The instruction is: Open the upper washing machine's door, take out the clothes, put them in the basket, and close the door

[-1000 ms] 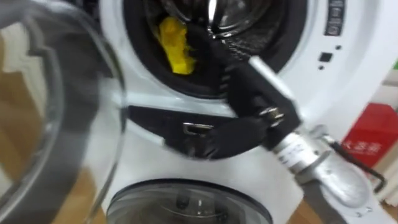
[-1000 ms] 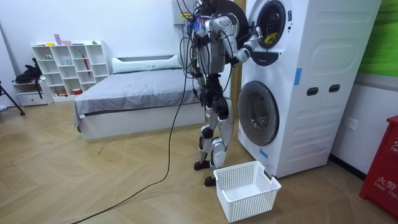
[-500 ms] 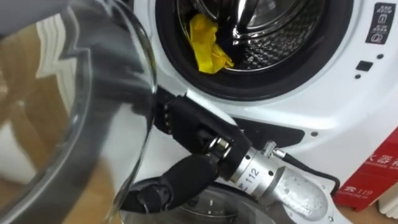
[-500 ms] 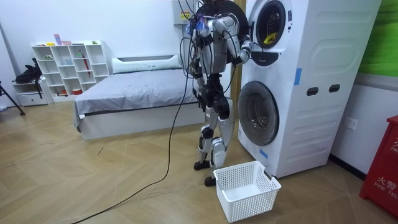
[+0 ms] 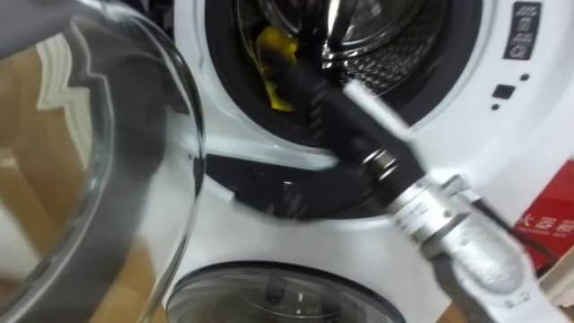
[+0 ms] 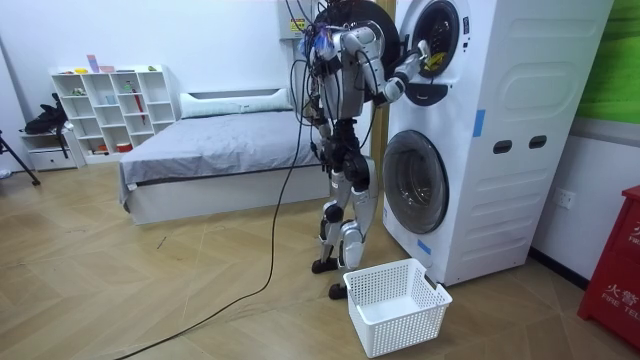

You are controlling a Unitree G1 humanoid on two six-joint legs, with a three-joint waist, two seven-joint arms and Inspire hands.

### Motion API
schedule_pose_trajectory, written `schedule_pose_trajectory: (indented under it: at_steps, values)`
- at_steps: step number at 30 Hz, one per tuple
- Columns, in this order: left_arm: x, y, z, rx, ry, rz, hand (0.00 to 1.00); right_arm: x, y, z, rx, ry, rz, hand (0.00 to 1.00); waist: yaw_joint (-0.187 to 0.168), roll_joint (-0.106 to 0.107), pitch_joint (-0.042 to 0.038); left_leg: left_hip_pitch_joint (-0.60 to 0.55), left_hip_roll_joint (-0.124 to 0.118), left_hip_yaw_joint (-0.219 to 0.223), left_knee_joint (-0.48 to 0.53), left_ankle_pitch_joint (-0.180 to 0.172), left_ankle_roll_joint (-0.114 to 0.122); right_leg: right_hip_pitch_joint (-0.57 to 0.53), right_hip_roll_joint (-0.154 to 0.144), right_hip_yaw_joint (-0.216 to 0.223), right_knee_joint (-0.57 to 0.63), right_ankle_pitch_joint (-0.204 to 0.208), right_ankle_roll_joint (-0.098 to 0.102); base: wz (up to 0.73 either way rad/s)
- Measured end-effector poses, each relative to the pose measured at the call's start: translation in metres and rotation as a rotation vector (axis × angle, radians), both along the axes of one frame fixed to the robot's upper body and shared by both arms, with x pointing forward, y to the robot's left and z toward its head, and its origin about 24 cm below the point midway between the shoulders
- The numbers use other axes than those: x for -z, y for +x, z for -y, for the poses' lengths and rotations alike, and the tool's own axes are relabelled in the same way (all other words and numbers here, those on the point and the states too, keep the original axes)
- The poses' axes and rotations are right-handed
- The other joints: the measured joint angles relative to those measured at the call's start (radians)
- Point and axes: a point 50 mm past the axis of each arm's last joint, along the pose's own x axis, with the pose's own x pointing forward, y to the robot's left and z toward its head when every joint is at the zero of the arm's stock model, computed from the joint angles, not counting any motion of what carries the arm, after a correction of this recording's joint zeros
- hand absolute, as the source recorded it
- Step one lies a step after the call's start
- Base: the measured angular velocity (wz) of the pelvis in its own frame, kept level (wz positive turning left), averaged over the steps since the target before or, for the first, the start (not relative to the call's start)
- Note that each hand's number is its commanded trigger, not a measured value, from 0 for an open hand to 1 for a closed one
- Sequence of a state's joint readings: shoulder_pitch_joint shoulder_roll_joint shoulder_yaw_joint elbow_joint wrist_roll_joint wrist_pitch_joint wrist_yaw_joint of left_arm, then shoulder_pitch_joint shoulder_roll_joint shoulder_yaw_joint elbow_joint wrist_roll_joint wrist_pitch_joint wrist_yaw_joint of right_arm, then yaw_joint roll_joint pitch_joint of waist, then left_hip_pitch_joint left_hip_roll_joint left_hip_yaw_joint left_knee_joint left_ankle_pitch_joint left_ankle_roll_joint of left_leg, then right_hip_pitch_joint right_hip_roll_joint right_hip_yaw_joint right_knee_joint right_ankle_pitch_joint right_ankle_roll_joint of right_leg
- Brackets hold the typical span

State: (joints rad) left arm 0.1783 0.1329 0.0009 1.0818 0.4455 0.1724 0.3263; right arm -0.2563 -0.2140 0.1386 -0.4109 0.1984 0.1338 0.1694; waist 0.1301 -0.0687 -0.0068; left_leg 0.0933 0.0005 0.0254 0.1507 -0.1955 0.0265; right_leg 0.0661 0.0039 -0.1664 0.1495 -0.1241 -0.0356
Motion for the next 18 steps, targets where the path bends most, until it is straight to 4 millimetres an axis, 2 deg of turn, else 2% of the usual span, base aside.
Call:
schedule_pose_trajectory:
  at_steps: [6,10,15,18]
  values:
    - [0.0,-0.014,-0.002,-0.026,-0.006,-0.026,0.0,-0.008,0.001,0.017,0.112,0.047,0.035,0.0,-0.014,-0.004,-0.0029,0.002,-0.002,-0.003,0.003,0.0,0.0,0.002,-0.001,0.0,0.001,-0.006,0.002,0.01]
    - [0.0,-0.018,-0.002,-0.044,-0.019,-0.03,0.0,-0.016,0.001,0.021,0.143,0.067,0.065,0.0,-0.017,-0.004,-0.0027,0.003,-0.001,-0.005,0.001,0.0,0.0,0.002,-0.001,0.0,0.001,-0.006,0.002,0.0]
    - [-0.002,-0.012,-0.004,-0.039,-0.016,-0.008,0.0,-0.023,0.003,0.018,0.121,0.076,0.089,0.0,-0.013,-0.007,0.0017,0.004,0.002,-0.002,-0.001,0.0,0.0,0.003,0.001,-0.002,0.001,-0.006,0.002,0.0]
    - [-0.003,-0.007,-0.006,-0.033,-0.009,0.007,0.0,-0.018,0.006,0.017,0.087,0.1,0.048,0.0,-0.013,-0.022,0.011,0.003,0.002,-0.004,0.0,0.0,0.0,0.002,0.0,-0.008,0.003,-0.006,0.002,0.0]
